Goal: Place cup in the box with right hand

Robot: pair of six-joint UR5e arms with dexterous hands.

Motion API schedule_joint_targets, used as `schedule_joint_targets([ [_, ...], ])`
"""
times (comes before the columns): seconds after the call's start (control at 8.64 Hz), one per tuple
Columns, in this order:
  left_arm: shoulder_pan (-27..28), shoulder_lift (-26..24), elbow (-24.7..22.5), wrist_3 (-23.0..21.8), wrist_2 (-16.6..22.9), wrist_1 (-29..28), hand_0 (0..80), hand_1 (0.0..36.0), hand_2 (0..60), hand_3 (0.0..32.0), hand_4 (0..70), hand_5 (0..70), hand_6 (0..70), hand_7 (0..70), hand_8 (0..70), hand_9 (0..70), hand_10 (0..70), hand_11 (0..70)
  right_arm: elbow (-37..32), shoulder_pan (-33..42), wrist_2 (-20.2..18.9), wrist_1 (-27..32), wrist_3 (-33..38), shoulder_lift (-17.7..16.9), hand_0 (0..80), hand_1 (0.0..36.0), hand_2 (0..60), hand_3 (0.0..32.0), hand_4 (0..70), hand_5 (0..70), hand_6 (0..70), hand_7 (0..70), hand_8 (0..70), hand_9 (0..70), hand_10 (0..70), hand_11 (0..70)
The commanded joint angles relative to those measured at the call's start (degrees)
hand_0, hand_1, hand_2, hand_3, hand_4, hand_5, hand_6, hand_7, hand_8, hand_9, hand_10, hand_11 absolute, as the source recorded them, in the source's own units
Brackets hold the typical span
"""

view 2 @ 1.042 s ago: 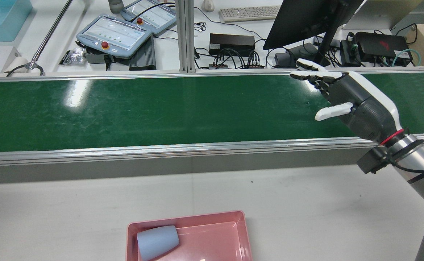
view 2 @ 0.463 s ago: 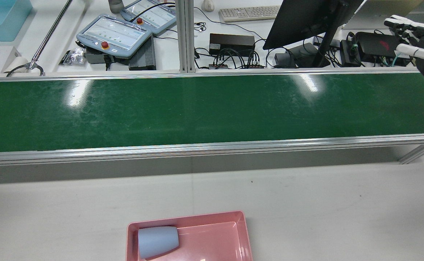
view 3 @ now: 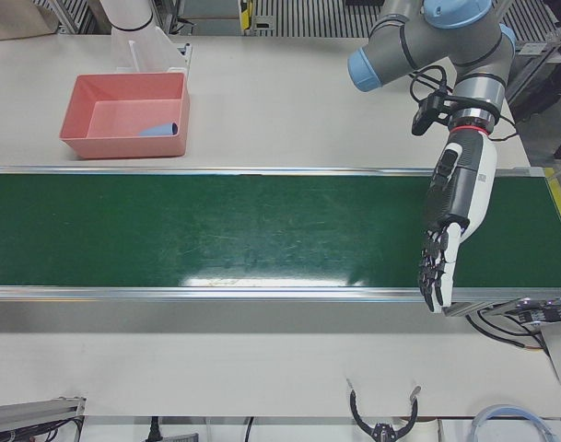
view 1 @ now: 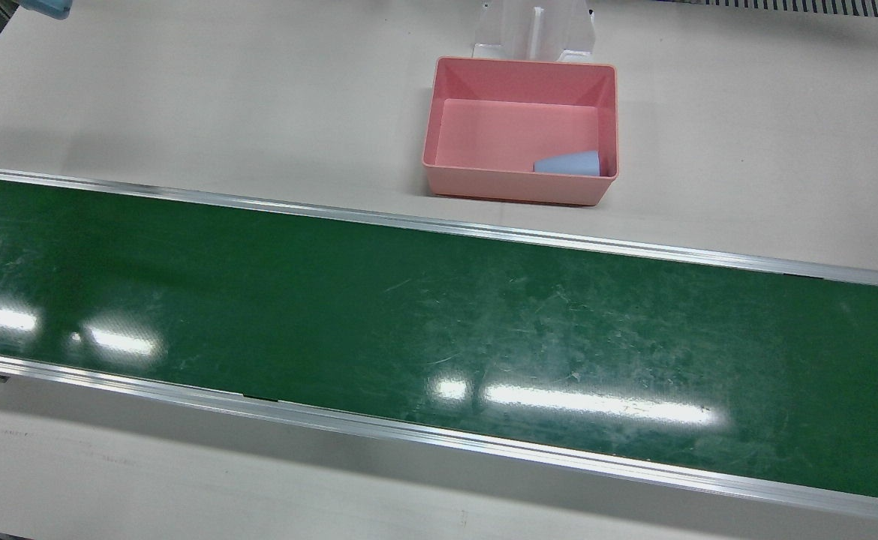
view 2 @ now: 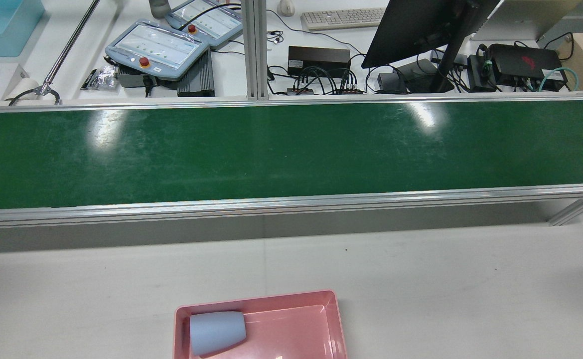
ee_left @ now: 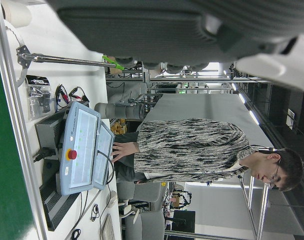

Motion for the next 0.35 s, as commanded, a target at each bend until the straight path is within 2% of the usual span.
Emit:
schedule_joint_targets([
  [0.0,0.1,0.0,0.0,0.0,0.0,0.0,0.0,0.0,0.0,0.0,0.0,0.0,0.0,0.0,0.0,0.0,0.0,0.0,-4.9,1.1,-1.1,3.6,2.3,-1.8,45.0,7.6,8.0,0.0,20.8,3.9,7.3,29.6,10.5,21.0,6.8,10.7],
  [0.12,0.1,0.0,0.0,0.0,0.0,0.1,0.0,0.0,0.0,0.0,0.0,0.0,0.0,0.0,0.0,0.0,0.0,0.0,-5.0,1.5,-1.1,3.6,2.4,-1.8,44.6,7.2,7.7,0.0,19.4,3.9,7.2,28.7,10.6,21.0,7.1,11.1],
  [0.23,0.0,0.0,0.0,0.0,0.0,0.1,0.0,0.0,0.0,0.0,0.0,0.0,0.0,0.0,0.0,0.0,0.0,0.0,-5.0,2.5,-1.1,3.6,2.4,-1.8,45.4,6.2,3.5,0.0,18.1,4.1,7.0,27.3,11.1,21.5,7.4,11.6],
])
